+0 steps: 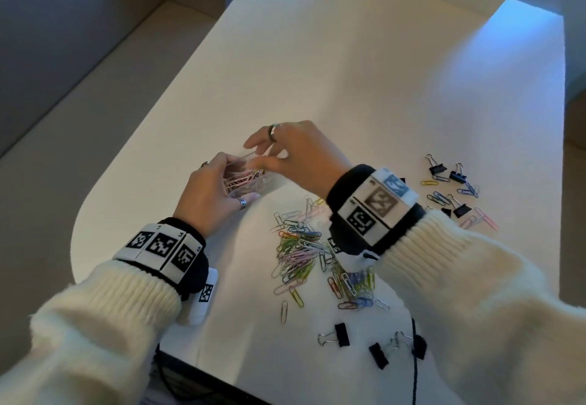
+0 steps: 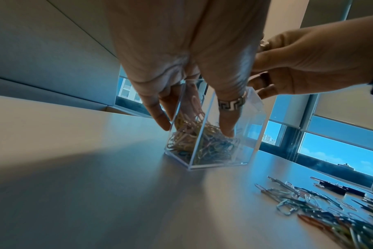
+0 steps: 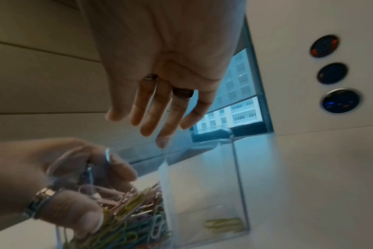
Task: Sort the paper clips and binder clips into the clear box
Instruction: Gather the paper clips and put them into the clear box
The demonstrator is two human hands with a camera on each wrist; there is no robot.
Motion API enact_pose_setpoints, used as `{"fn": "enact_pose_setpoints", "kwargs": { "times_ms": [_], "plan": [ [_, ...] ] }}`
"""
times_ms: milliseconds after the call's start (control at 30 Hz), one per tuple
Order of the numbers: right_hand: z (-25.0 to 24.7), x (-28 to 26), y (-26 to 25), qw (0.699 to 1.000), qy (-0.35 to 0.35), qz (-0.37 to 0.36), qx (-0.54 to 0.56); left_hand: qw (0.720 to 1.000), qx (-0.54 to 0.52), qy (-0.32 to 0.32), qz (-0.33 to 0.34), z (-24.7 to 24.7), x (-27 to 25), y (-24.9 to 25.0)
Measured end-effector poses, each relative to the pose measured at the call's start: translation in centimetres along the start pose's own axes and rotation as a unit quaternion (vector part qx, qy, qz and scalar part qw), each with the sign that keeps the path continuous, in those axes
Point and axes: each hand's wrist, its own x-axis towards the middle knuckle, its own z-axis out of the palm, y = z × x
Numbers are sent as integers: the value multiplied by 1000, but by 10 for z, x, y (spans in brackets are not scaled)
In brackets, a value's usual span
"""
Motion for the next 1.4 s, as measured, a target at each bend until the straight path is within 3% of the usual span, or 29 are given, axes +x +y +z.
{"fn": "enact_pose_setpoints", "kwargs": {
  "times_ms": [100,200,267,367,433,500,533,600,633,700,767,833,967,1067,1200,1333,1400],
  "plan": [
    [-15,-24,17,996,86,10,29,1000,-7,-6,-7,0,2,-1],
    [-19,-55,42,988,139,59,-19,1000,-2,-9,-16,1,5,0],
    [-14,-75,56,988,96,105,-54,1000,10,-12,-21,2,8,2],
    [-2,-100,67,981,-51,168,-78,998,57,1,-10,-1,5,9],
    [5,-112,71,970,-110,194,-94,990,99,83,61,-8,-6,22],
    [11,-120,73,959,-144,201,-135,960,126,173,183,-11,-23,40],
    [12,-123,74,954,-156,197,-164,946,123,179,240,-8,-31,48],
    [13,-127,75,947,-173,190,-195,942,104,102,303,8,-43,56],
    [13,-128,75,945,-180,189,-197,950,107,38,290,19,-46,57],
    [13,-131,73,945,-197,181,-190,963,160,-102,190,40,-49,57],
    [13,-136,69,944,-218,167,-183,942,237,-222,82,57,-51,55],
    [10,-143,66,953,-213,162,-141,916,267,-300,18,69,-52,55],
    [2,-154,75,969,-87,208,-98,921,241,-303,30,78,-47,67],
    [0,-154,81,955,-108,229,-152,917,261,-296,56,88,-35,72],
    [2,-154,76,947,-169,166,-218,892,266,-358,73,99,-32,78],
    [1,-165,77,961,-124,176,-174,907,267,-310,102,95,-35,78],
    [-2,-173,77,968,-86,185,-144,908,280,-299,85,93,-32,73]
  ]
}}
